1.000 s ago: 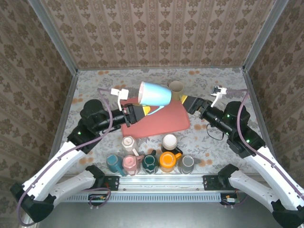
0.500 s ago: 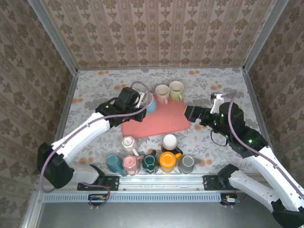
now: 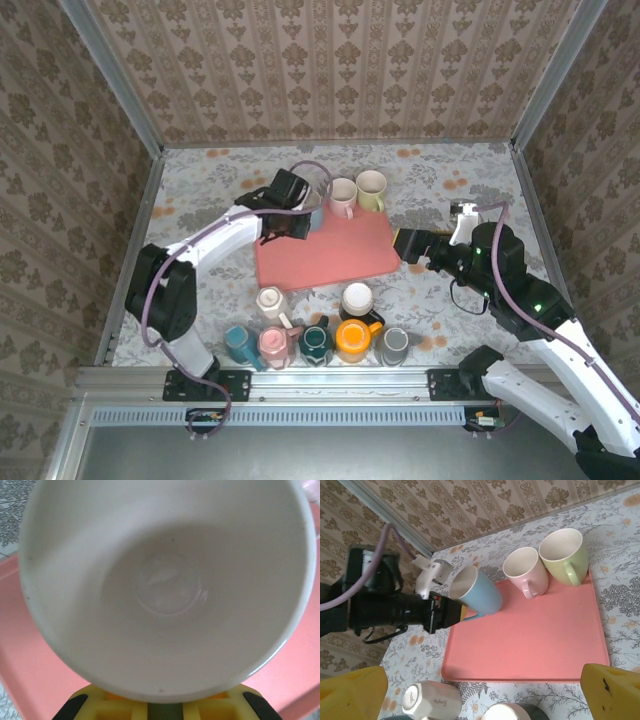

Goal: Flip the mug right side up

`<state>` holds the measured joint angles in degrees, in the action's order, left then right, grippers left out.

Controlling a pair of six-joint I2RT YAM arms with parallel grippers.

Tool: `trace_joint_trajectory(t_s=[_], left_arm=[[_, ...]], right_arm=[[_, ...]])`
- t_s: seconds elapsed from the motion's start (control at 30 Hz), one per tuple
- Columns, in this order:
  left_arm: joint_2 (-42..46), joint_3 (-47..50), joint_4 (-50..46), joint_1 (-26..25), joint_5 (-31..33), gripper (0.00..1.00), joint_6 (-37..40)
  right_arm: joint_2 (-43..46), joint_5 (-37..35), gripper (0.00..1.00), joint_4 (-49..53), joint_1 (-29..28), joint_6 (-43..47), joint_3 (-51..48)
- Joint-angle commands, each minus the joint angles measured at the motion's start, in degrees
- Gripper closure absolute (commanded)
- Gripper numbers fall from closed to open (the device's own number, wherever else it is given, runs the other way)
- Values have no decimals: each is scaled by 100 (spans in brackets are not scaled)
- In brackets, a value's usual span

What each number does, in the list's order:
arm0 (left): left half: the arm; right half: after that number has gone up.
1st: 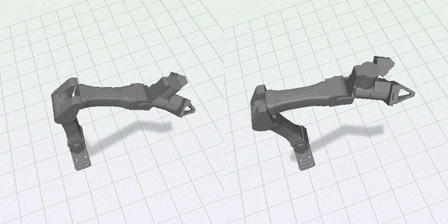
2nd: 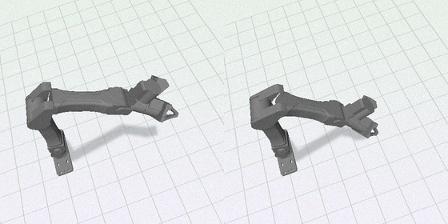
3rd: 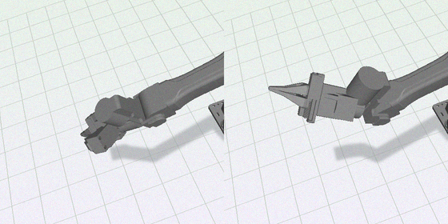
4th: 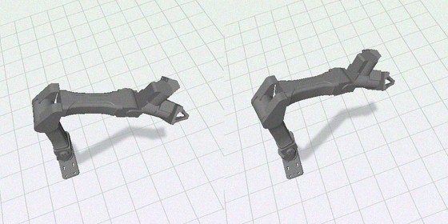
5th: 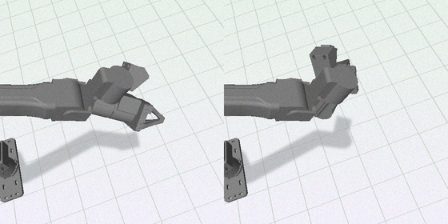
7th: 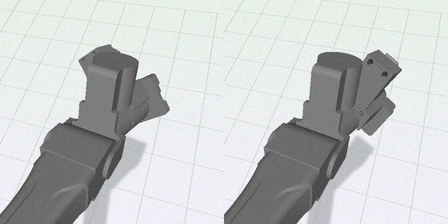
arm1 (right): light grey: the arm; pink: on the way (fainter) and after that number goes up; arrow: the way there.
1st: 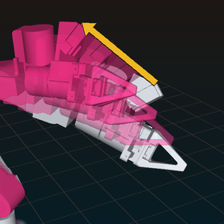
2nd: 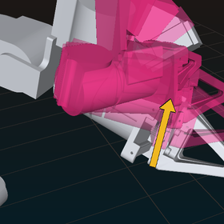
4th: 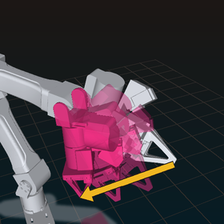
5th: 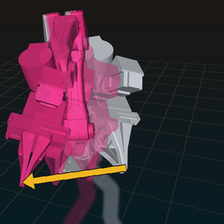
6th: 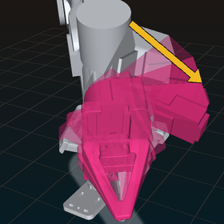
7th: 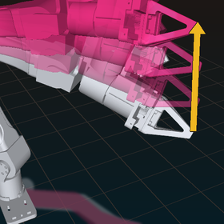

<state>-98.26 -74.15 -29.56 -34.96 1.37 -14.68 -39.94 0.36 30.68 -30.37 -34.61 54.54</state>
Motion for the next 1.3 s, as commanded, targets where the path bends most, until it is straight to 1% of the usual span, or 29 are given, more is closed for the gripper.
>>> trace_joint_trajectory(t_s=[0.0, 0.17, 0.3, 0.53, 0.6, 0.67, 0.73, 0.93, 1.1, 1.27], left_arm=[[-205, -377, 396, 33, 109, 89, 143], [-597, -645, 379, 24, 285, 87, 89], [-788, -807, 311, 33, 377, 84, 49], [-1100, -1053, 171, 87, 502, 83, 29], [-1185, -1116, 146, 109, 563, 81, 19], [-1263, -1158, 150, 156, 490, 74, -2], [-1322, -1177, 160, 165, 438, 69, -7], [-1266, -1040, 287, 209, 309, 59, -70], [-818, -541, 565, 207, 124, 47, -207], [-100, 30, 645, 202, -75, 40, -272]], right_arm=[[126, 20, 0, 235, 21, 234, -61], [205, -88, 0, 341, 22, 257, -93], [233, -89, 0, 386, 22, 270, -74], [155, -116, 0, 482, 22, 322, 52], [104, -85, 0, 493, 22, 317, 96], [52, -50, 0, 494, 22, 315, 124], [18, -36, 0, 483, 22, 312, 139], [-26, 19, 0, 542, 22, 318, 155], [-44, 202, 0, 666, 22, 476, 202], [-306, 798, 0, 1166, 22, 950, 391]])
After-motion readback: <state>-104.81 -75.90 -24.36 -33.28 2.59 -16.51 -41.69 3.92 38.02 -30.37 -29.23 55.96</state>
